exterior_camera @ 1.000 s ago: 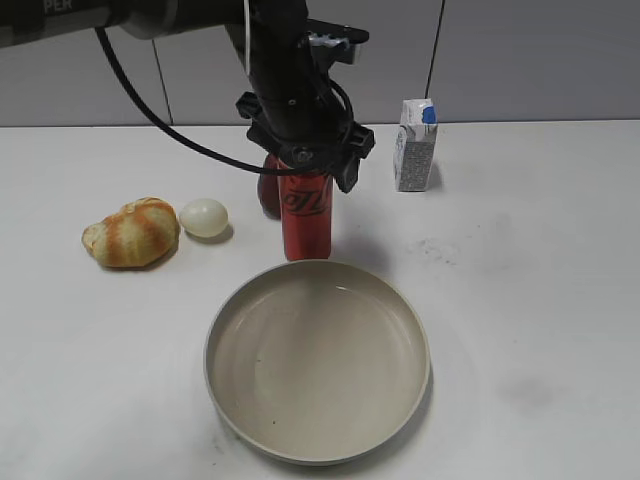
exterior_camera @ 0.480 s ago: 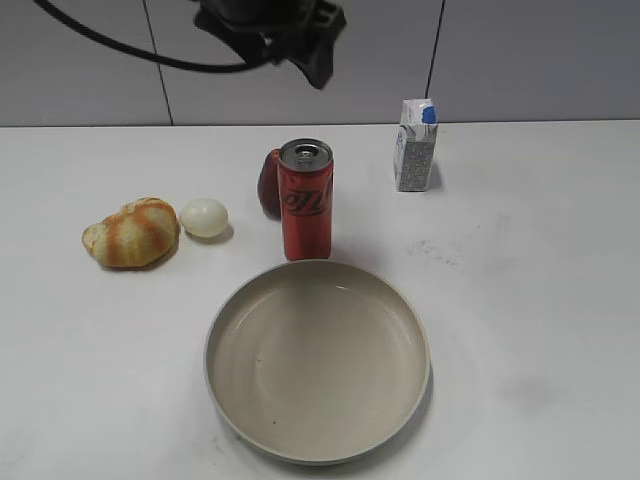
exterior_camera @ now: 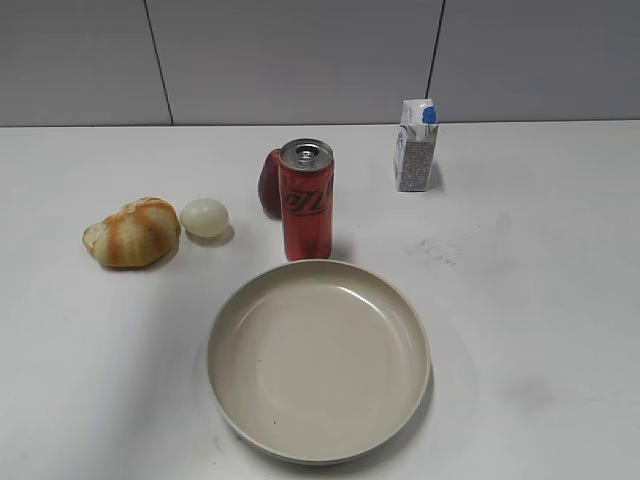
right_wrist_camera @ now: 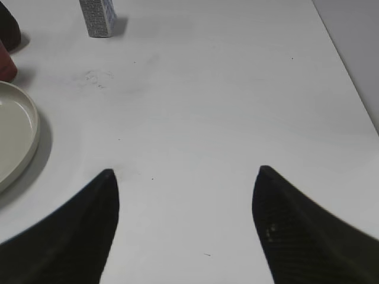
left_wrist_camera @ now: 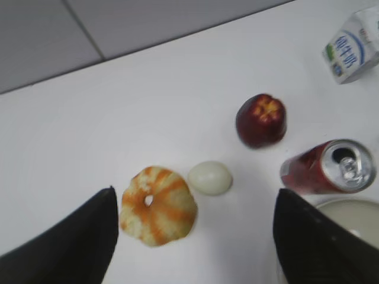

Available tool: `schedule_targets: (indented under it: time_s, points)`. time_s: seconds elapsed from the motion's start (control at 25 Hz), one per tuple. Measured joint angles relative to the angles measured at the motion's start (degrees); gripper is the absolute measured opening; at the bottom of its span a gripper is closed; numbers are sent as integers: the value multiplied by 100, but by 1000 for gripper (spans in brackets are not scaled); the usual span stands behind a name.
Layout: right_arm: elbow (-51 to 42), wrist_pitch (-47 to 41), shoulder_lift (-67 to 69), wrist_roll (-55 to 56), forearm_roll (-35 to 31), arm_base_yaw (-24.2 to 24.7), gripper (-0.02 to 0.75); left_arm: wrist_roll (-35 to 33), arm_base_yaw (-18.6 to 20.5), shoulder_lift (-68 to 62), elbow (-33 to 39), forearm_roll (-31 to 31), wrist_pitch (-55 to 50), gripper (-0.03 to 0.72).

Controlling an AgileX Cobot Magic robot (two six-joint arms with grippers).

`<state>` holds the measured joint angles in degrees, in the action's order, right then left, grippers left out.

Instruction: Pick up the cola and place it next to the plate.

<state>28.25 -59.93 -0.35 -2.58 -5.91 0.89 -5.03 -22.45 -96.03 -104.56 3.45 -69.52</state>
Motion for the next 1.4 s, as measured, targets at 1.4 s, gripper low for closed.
schedule_targets:
  time_s: [1.4]
  points:
    - [0,0,0,4,0,0,535,304,1482,8039,7577,-410,1060,587]
